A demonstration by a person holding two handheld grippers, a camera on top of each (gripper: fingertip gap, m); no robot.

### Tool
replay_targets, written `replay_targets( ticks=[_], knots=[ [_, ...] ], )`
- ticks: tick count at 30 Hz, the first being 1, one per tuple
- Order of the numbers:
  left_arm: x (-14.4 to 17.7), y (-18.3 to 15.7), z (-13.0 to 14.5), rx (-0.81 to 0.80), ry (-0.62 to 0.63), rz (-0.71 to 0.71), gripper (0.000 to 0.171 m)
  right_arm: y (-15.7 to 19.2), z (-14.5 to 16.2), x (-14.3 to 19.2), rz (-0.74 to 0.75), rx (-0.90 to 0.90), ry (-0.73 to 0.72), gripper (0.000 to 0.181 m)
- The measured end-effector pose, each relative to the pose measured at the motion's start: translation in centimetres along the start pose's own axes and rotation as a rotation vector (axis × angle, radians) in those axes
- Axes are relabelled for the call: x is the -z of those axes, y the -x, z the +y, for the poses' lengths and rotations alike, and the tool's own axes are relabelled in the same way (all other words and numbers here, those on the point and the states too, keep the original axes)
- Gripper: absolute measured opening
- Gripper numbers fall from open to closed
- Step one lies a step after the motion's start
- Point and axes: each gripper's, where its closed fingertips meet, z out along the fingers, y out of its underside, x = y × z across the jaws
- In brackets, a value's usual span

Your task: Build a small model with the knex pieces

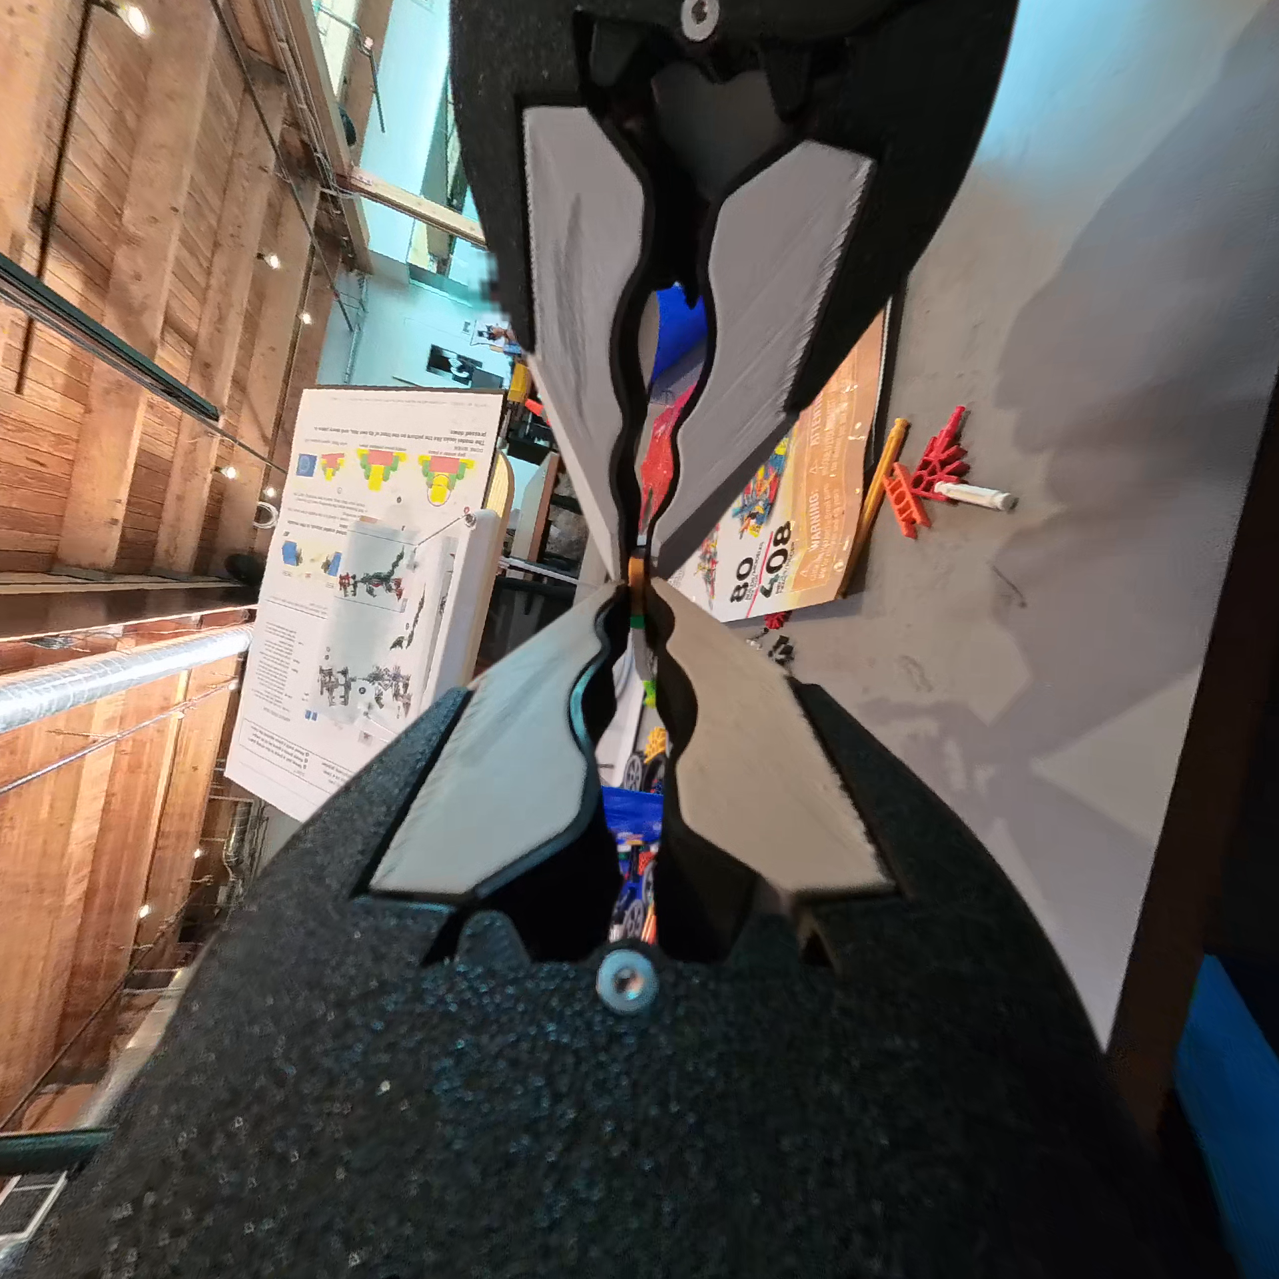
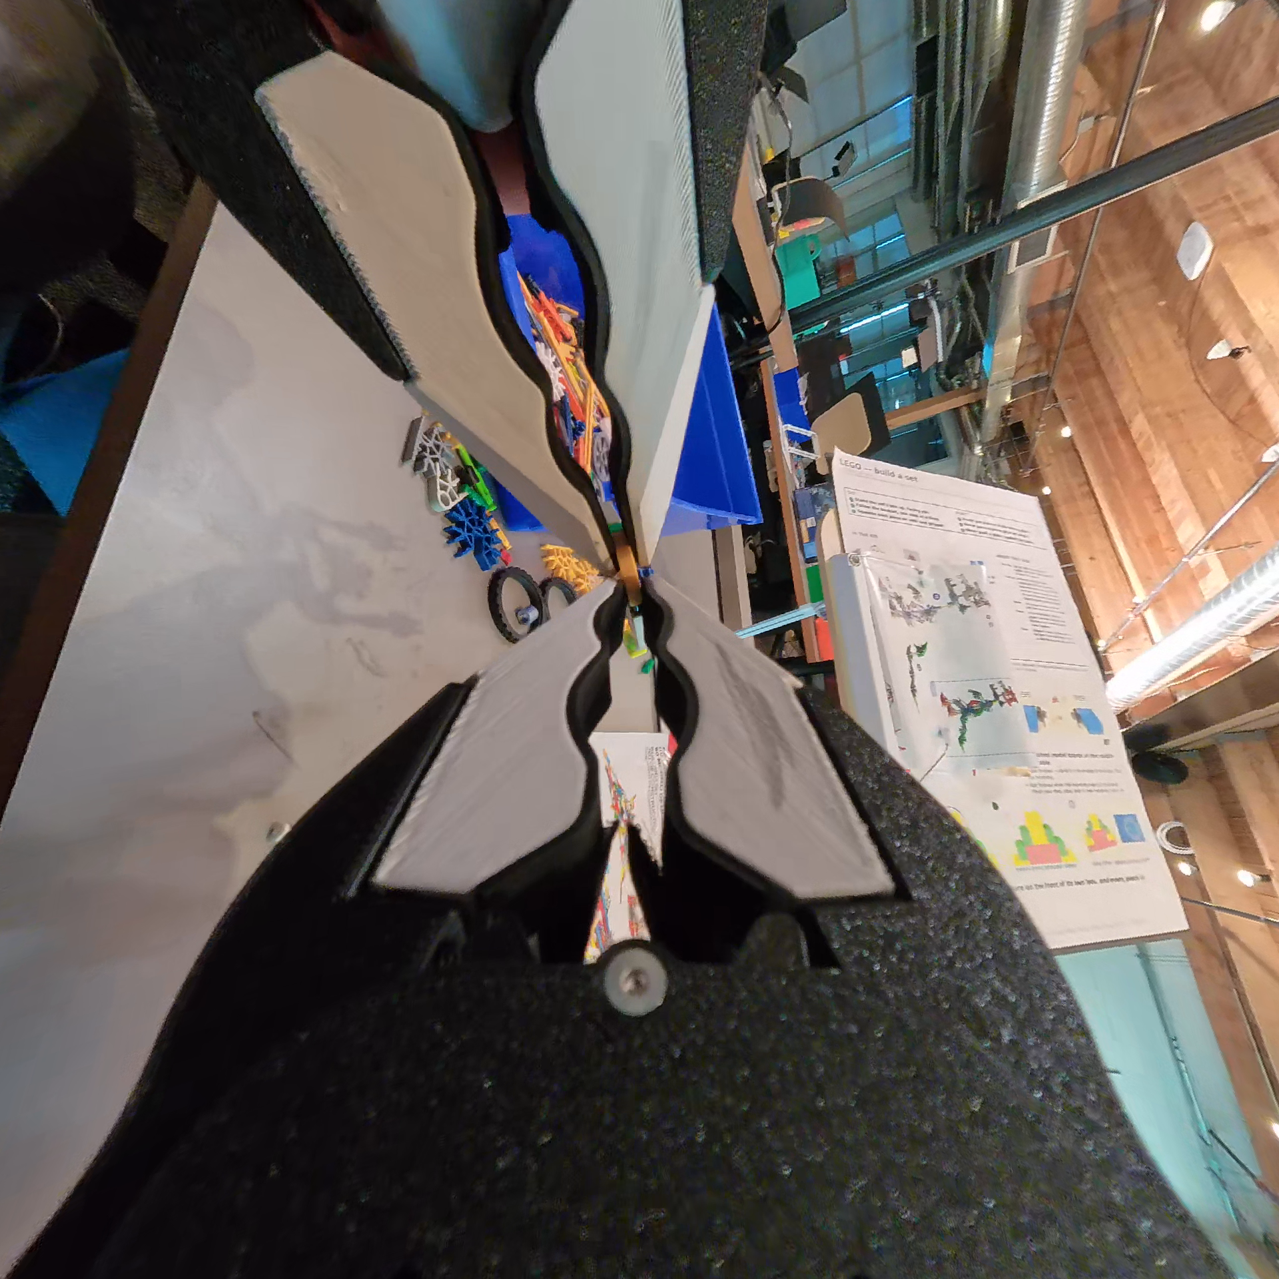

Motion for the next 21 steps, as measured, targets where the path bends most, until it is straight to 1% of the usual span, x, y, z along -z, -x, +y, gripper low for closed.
replay_targets(
  ticks=[2, 3, 4, 5, 6, 9, 14, 17, 21],
  knots=[
    [-0.2, -0.1, 0.2, 0.046, -0.001, 0.011, 0.001, 0.1, 0.2, -0.1, 0.001, 0.013, 0.007, 0.002],
    [-0.2, 0.2, 0.2, 0.057, -0.004, -0.012, 0.004, 0.0, 0.2, -0.1, 0.016, 0.015, 0.003, 0.002],
    [-0.1, 0.7, 0.2, 0.060, -0.003, -0.049, 0.009, -0.2, 0.1, -0.1, 0.034, 0.012, -0.004, 0.002],
    [0.0, 1.4, 0.4, 0.089, 0.000, -0.084, 0.023, -0.3, 0.1, -0.1, 0.040, 0.016, -0.008, 0.002],
    [0.2, 1.6, 0.5, 0.127, -0.004, -0.086, 0.028, -0.3, 0.0, -0.1, 0.047, 0.019, -0.017, 0.002],
    [0.3, 1.3, 0.7, 0.127, 0.000, -0.078, 0.027, 0.0, -0.1, -0.2, 0.059, 0.038, -0.018, 0.002],
    [0.1, 0.5, 0.9, 0.108, 0.020, -0.062, 0.013, 0.0, 0.0, -0.4, 0.056, 0.030, -0.013, 0.002],
    [-0.1, 0.6, 1.0, 0.091, 0.031, -0.093, 0.008, -0.3, 0.0, -0.4, 0.076, 0.038, -0.002, 0.002],
    [-0.1, 0.4, 1.2, 0.054, 0.031, -0.130, 0.006, -0.1, 0.0, -0.6, 0.078, 0.055, 0.007, 0.002]
  ],
)
